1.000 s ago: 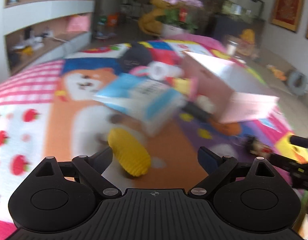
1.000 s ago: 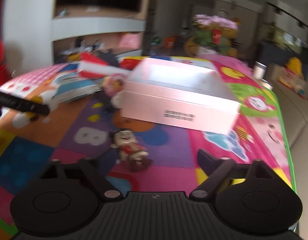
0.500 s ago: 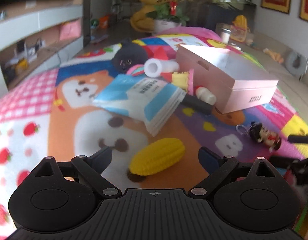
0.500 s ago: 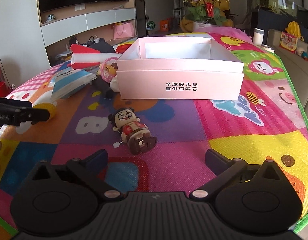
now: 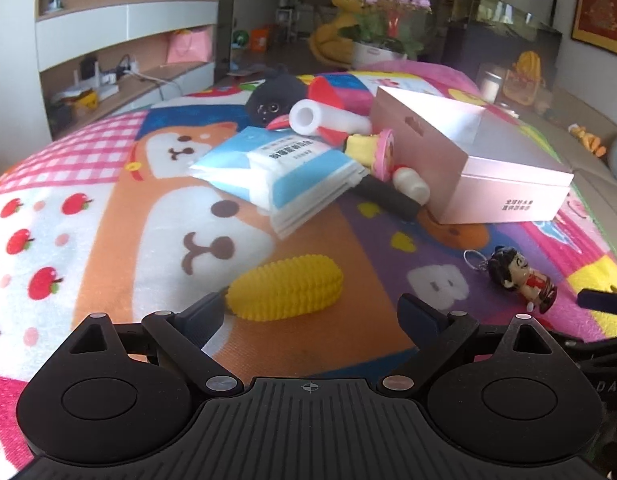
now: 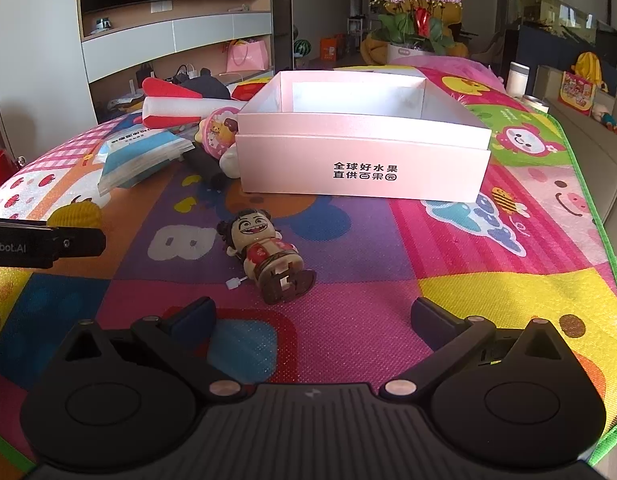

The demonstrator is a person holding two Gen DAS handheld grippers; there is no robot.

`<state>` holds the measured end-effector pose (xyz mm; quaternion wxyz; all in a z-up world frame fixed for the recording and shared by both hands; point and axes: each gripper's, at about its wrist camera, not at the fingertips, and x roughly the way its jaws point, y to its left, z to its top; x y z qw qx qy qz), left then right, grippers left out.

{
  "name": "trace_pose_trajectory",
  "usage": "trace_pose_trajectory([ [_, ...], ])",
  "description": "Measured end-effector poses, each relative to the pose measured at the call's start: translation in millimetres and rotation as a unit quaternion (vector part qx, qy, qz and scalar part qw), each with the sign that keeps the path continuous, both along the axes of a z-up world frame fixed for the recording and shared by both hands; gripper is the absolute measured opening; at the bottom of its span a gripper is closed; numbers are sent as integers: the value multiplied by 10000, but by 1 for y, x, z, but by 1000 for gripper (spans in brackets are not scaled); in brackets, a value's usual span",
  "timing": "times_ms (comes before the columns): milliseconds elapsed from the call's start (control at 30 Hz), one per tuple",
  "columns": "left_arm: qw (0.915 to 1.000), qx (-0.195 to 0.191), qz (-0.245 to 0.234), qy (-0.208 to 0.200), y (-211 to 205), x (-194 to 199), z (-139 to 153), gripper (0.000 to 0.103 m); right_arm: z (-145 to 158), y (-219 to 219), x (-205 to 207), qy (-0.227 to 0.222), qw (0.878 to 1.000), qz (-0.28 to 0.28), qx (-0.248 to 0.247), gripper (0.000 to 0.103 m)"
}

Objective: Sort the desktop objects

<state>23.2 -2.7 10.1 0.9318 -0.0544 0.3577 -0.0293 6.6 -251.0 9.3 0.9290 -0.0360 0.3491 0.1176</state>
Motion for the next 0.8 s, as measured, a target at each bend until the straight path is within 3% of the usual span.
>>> trace_pose_trajectory([
  [100,9999,-138,-24,-16,-4,6,-2,97,0,0,-1,-15,10000,-9,-4,103],
  [200,9999,-34,-124,-103,-13,10,-3,96,0,0,-1,-15,10000,-7,-8,103],
  [333,9993,300,-103,-172,-21,17,-6,83,0,0,-1,-15,10000,-6,-8,103],
  [400,9986,465,-106,-209,-24,18,-7,71,-1,0,-1,-15,10000,-5,-10,103],
  [633,9977,544,-378,-157,-17,-4,-1,70,9,10,0,-150,9989,442,-45,103],
  [800,9981,426,-428,-83,-6,-28,3,70,20,29,19,-298,9963,788,-191,77],
])
